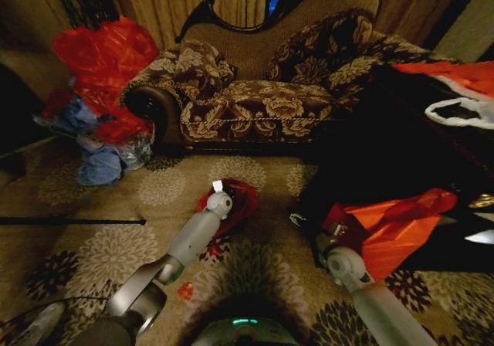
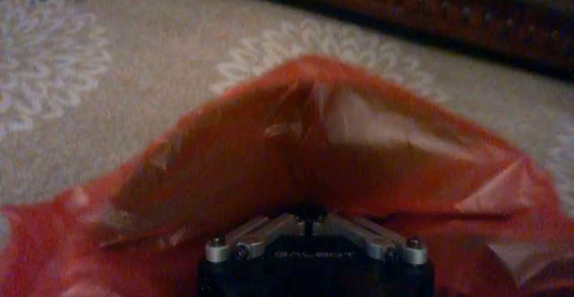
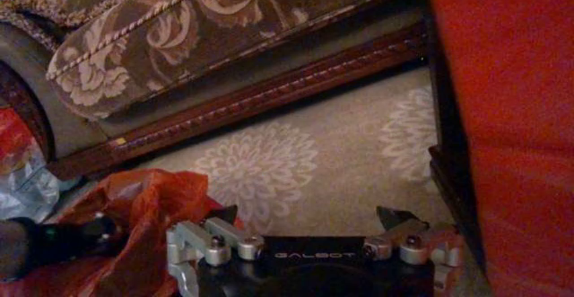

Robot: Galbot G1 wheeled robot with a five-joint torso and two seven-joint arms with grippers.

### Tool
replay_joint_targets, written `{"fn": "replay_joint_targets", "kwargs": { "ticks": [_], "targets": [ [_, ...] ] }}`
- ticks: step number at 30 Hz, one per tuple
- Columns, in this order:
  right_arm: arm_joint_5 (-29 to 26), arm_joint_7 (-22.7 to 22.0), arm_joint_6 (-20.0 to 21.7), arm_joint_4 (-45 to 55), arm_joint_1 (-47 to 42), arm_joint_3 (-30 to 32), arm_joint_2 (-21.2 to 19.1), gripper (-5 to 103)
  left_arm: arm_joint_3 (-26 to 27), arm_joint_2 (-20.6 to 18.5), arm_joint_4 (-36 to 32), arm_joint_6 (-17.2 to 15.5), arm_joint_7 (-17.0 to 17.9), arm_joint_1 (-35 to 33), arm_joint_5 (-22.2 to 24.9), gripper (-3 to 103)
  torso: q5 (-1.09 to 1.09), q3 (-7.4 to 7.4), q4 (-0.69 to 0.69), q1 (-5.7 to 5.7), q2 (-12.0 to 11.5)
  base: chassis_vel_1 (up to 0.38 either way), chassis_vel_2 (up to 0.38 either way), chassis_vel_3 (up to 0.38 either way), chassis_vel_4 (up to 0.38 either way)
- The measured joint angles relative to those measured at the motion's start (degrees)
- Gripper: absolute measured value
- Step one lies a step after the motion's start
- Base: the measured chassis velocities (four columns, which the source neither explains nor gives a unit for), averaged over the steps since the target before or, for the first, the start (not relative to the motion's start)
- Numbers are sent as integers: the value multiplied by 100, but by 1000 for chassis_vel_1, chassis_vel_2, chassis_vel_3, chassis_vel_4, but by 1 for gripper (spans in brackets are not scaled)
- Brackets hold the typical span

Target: Place a garbage bag over the trash bin.

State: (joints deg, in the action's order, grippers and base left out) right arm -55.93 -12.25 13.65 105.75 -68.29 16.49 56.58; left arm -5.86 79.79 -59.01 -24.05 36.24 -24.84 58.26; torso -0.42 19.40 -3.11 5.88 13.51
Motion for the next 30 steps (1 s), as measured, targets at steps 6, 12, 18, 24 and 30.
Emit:
{"fn": "replay_joint_targets", "kwargs": {
  "ticks": [6, 12, 18, 24, 30],
  "targets": [
    [-1, 21, 3, 141, -242, 96, 30, 100, -18, 266, 589, 159, -147, 138, -203, 0, 1, 0, -1, 0, 0, 0, 0, 0, 0],
    [39, 95, 3, 231, -444, 112, 59, 100, 26, 442, 826, 159, -153, 168, -262, 0, 0, 0, -1, 0, 0, 0, 0, 0, 0],
    [32, 95, 5, 310, -487, 88, 18, 100, 147, 544, 1223, 160, -184, 256, -392, 0, 0, 0, -1, 0, 0, 0, 0, 0, 0],
    [26, 96, 14, 359, -549, 77, -44, 100, 294, 669, 1638, 167, -206, 378, -445, 0, 2, -2, -1, -2, 1, 0, 0, 0, 0],
    [11, 92, 16, 365, -538, 23, -48, 100, 400, 764, 2119, 150, -141, 479, -554, 0, -2, 2, -2, 1, 0, 0, 0, 0, 0]
  ]
}}
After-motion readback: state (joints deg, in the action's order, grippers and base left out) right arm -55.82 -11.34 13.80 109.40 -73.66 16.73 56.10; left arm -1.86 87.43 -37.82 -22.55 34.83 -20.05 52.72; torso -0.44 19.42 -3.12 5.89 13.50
